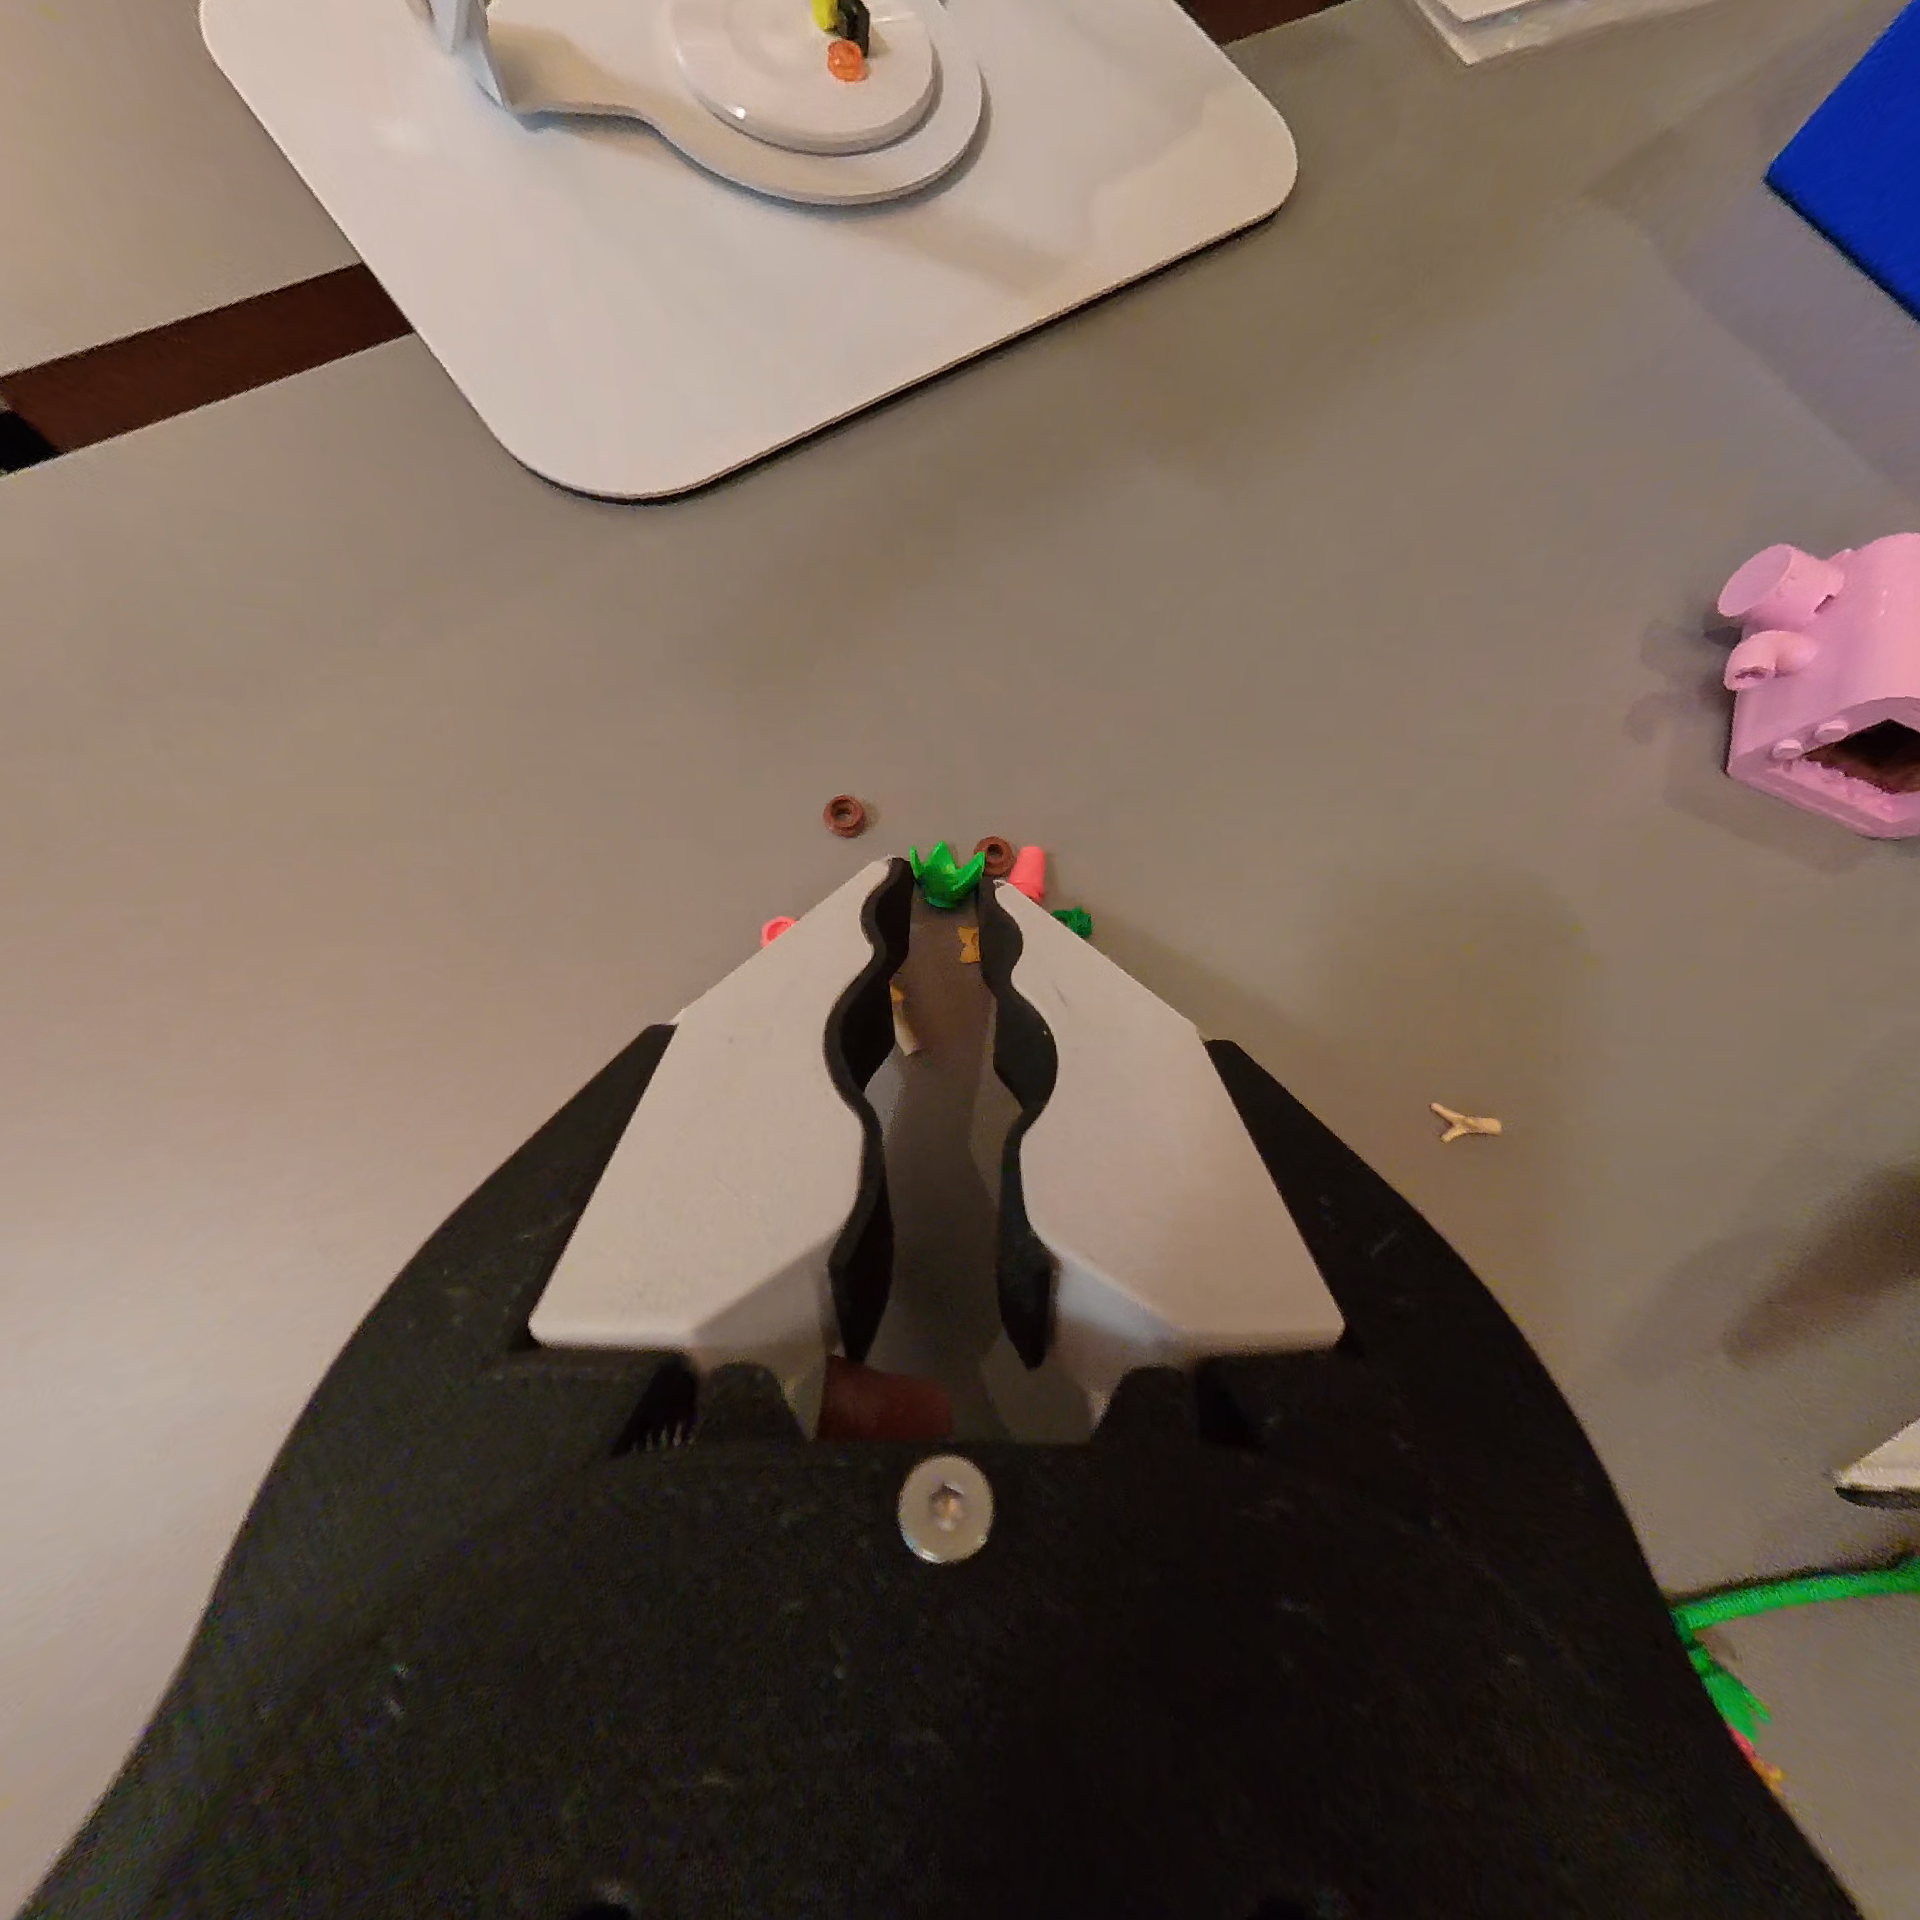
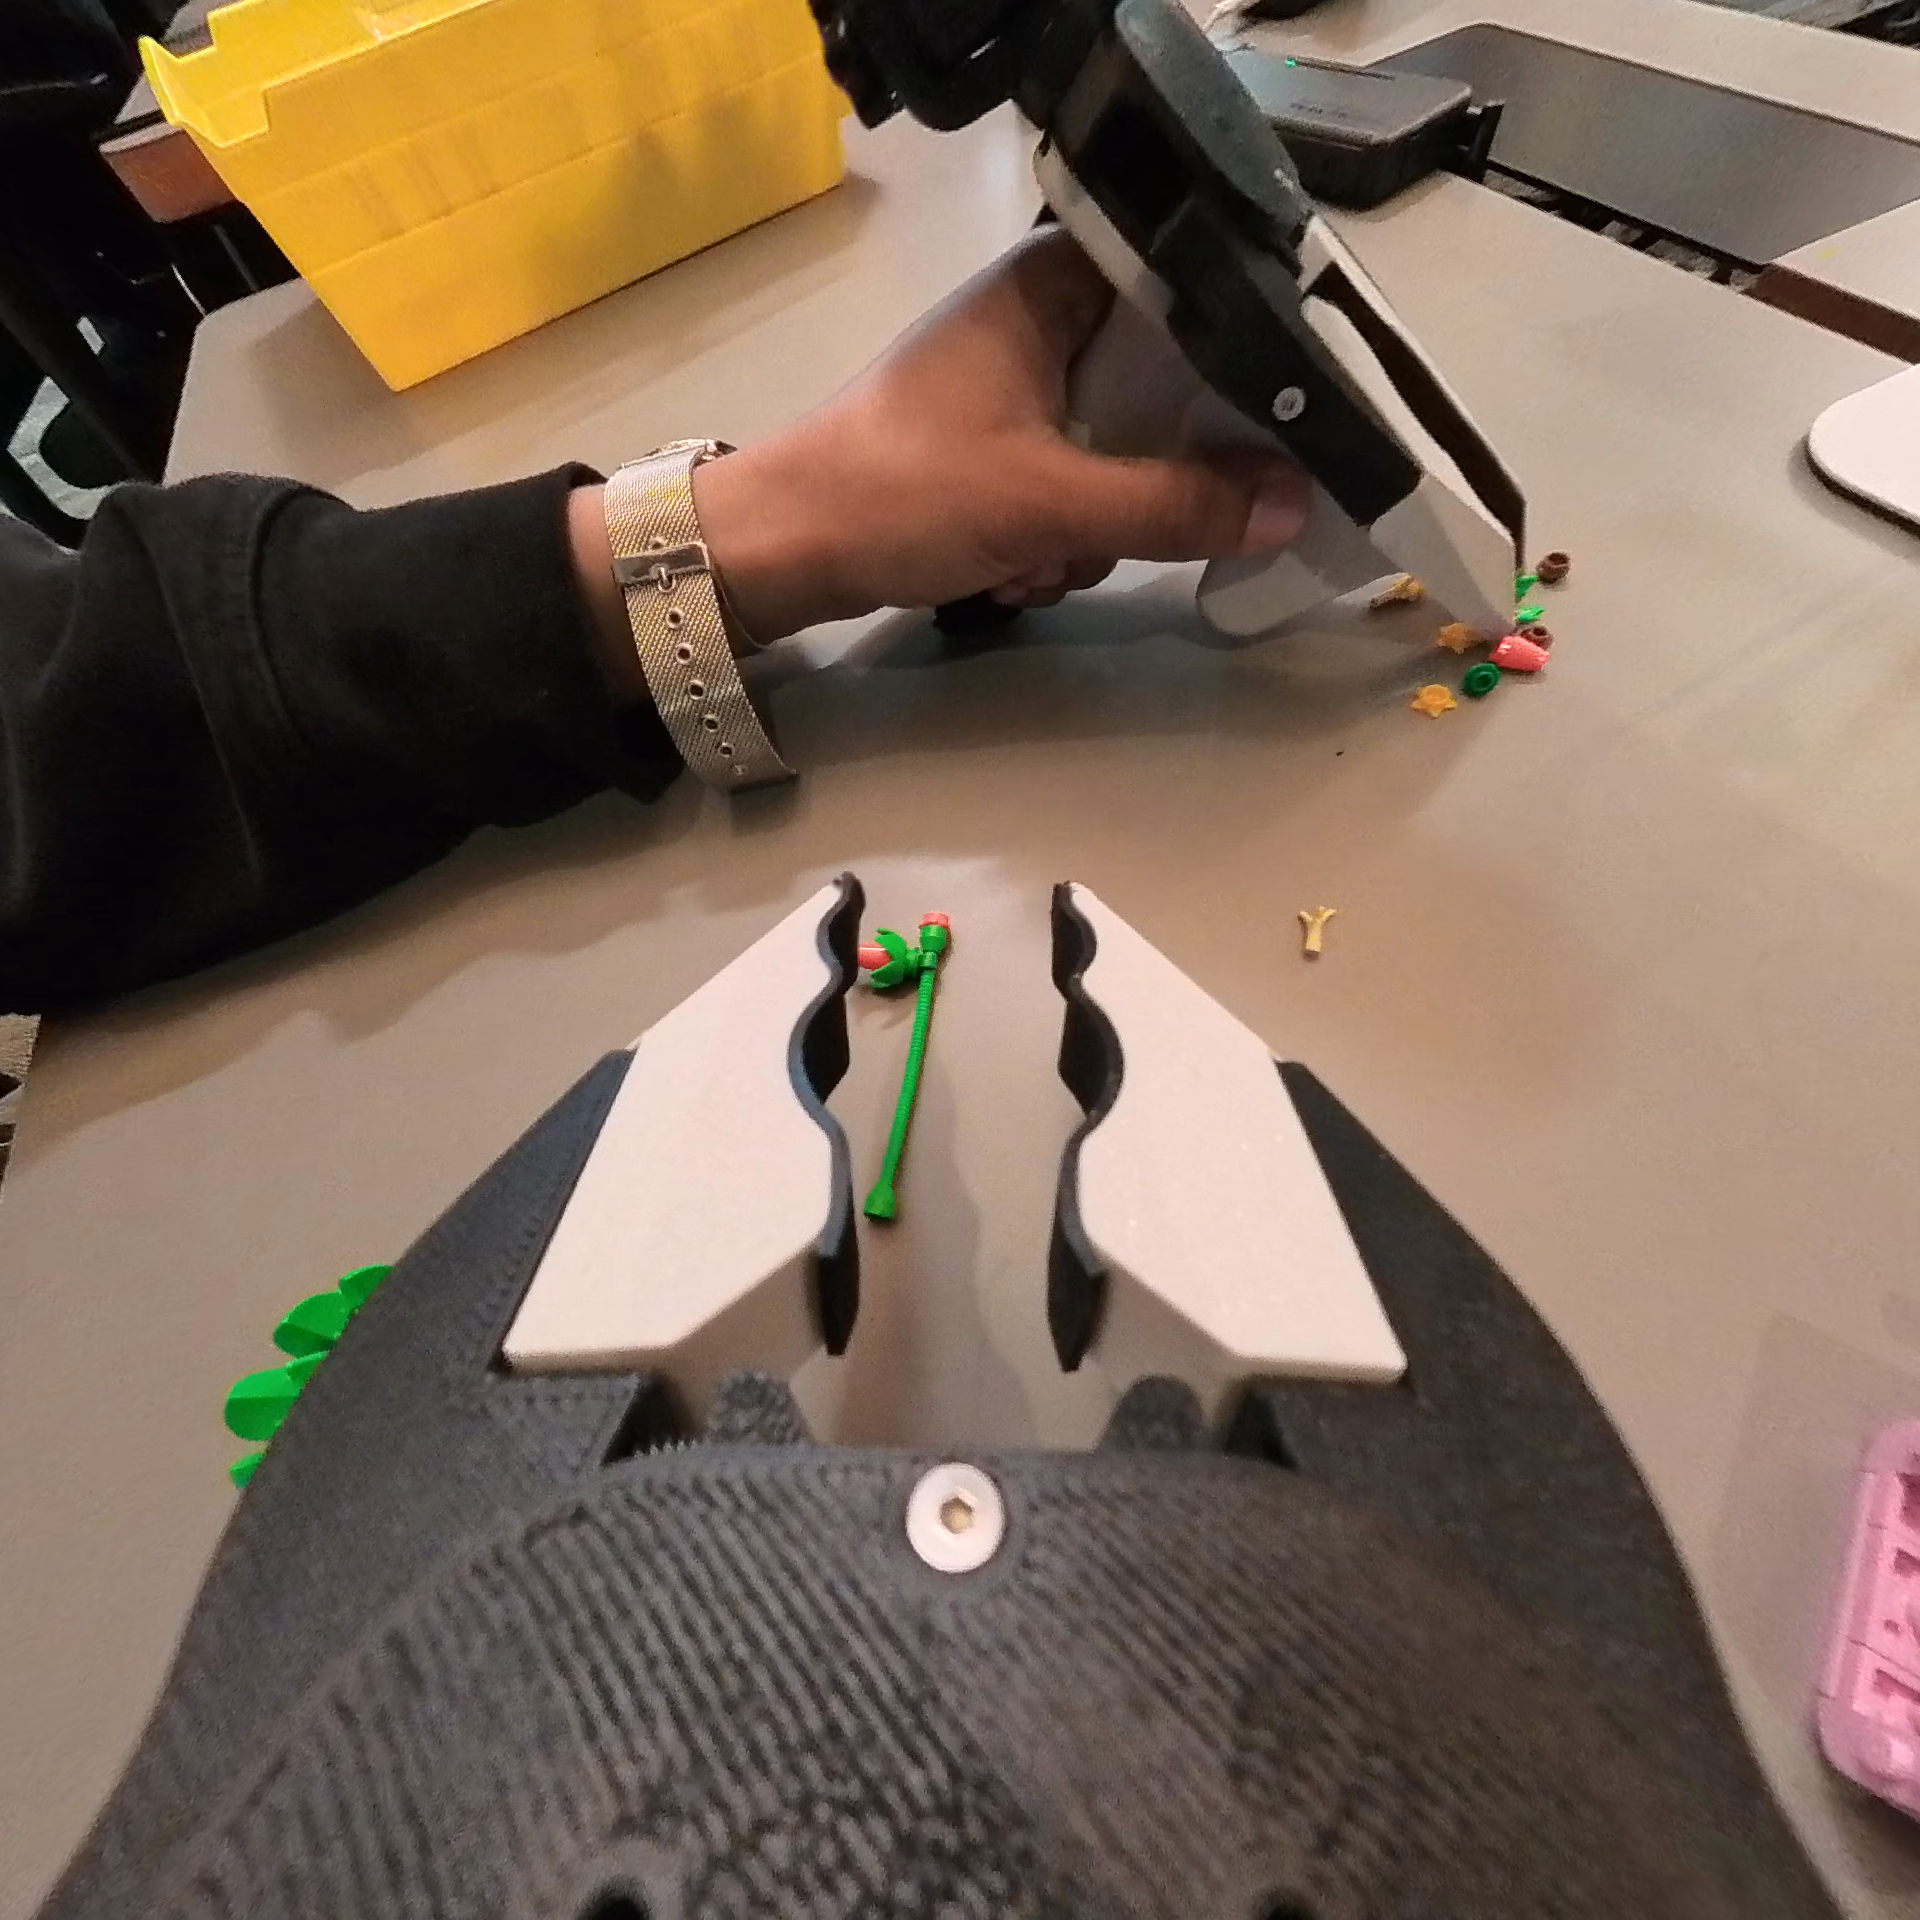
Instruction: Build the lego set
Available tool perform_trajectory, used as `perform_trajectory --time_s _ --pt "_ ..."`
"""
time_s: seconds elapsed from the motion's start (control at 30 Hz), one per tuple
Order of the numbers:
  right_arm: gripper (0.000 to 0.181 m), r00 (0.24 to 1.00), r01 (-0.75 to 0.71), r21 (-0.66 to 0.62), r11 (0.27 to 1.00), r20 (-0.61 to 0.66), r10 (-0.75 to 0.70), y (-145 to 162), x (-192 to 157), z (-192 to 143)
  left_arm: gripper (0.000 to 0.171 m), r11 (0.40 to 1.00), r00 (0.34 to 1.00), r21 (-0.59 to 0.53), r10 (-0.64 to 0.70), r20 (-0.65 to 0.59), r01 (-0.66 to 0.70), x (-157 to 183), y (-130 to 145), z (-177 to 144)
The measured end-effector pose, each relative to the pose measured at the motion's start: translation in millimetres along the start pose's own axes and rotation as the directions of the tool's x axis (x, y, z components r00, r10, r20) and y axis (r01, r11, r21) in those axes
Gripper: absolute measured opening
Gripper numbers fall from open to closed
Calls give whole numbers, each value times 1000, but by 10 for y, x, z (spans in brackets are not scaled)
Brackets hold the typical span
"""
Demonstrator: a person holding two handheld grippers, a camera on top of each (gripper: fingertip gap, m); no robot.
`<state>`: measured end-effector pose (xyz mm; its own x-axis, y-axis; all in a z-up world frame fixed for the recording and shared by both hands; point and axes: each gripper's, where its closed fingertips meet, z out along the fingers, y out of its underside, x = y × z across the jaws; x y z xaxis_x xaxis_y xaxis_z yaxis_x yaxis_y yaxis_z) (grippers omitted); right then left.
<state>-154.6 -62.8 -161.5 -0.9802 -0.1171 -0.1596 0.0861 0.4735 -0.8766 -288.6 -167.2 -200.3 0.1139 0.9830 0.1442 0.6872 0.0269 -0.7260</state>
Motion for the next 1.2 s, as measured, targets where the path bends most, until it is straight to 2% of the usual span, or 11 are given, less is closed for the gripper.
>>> perform_trajectory --time_s 0.13,0.27,0.37,0.47,0.53,0.7,0.83,0.97,1.2 --pt "35 1000 -24 16 1000 0 24 -21 28 -18 10 998 999 43 35 10 -36 27 -46 -46" --pt "28 998 3 78 997 -61 2 -92 166 -126 10 972 986 173 165 -17 -160 221 -162 -198" --pt "26 986 32 150 988 -167 -6 -183 384 -327 10 903 940 294 339 -38 -314 551 -208 -348" --pt "26 957 78 223 972 -291 -10 -282 601 -573 10 843 890 344 454 -39 -414 884 -207 -396" --pt "27 945 86 262 961 -327 5 -321 686 -688 10 790 848 379 529 -23 -482 1093 -237 -431" --pt "31 964 -11 379 925 -242 110 -409 706 -791 10 628 741 477 667 75 -614 1484 -303 -602" --pt "30 971 -70 420 905 -180 159 -435 699 -822 10 549 687 507 715 127 -665 1671 -308 -675" --pt "19 976 -104 418 903 -132 173 -418 684 -818 10 506 658 510 733 170 -695 1727 -312 -694" --pt "13 980 -112 389 914 -110 167 -382 660 -780 11 467 613 486 765 196 -739 1759 -271 -668"
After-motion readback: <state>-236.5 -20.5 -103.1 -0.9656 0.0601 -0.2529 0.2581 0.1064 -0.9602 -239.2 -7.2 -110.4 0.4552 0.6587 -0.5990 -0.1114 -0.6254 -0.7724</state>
